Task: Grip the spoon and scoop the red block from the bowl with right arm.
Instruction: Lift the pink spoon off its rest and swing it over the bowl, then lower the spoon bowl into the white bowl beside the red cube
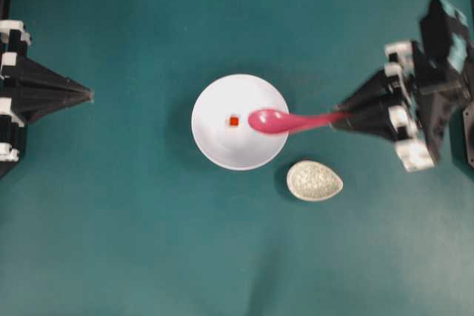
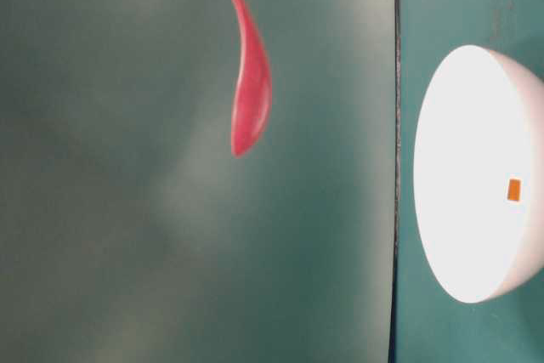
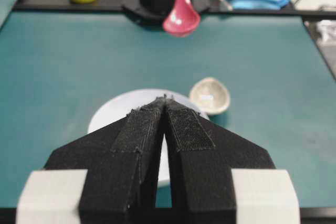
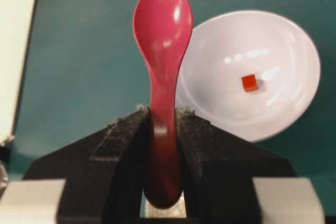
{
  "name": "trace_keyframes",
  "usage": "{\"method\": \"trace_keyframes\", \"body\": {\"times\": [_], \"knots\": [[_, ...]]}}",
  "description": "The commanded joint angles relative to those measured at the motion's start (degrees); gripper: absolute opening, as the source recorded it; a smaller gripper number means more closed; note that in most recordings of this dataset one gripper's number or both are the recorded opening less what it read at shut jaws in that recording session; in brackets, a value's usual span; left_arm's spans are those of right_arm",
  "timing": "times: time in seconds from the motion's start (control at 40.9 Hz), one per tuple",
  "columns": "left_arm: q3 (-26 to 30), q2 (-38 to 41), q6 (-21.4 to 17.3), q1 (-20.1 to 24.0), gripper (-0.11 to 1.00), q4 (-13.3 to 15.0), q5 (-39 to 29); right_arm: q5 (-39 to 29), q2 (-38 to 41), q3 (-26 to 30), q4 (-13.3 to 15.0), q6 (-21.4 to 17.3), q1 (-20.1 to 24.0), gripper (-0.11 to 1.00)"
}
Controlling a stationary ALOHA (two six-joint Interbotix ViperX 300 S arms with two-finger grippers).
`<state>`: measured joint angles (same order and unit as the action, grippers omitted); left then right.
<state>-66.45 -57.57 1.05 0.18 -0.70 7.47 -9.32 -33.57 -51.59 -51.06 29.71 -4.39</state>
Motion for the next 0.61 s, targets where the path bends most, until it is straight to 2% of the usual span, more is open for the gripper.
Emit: {"method": "trace_keyframes", "body": {"times": [0.0, 0.098, 0.195, 0.415, 0.586], "knots": [[1.85, 0.26, 0.0, -0.09, 0.0, -0.09, 0.09, -5.89, 2.55, 5.45, 0.09, -2.72, -4.48, 0.25], [1.85, 0.26, 0.0, -0.09, 0.0, -0.09, -0.88, -12.22, 6.42, 9.05, 0.53, -7.47, -8.09, 0.25], [1.85, 0.18, 0.0, -0.09, 0.0, -0.09, -2.46, -18.19, 10.55, 12.48, 2.9, -11.07, -9.49, 0.25], [1.93, 0.26, 0.0, -0.09, 0.0, -0.09, -4.13, -29.36, 20.3, 21.36, 10.37, -17.14, -9.49, 0.25], [1.85, 0.18, -0.09, -0.09, 0.0, -0.09, -4.13, -36.74, 26.19, 27.95, 18.81, -23.38, -9.4, 0.25]]}}
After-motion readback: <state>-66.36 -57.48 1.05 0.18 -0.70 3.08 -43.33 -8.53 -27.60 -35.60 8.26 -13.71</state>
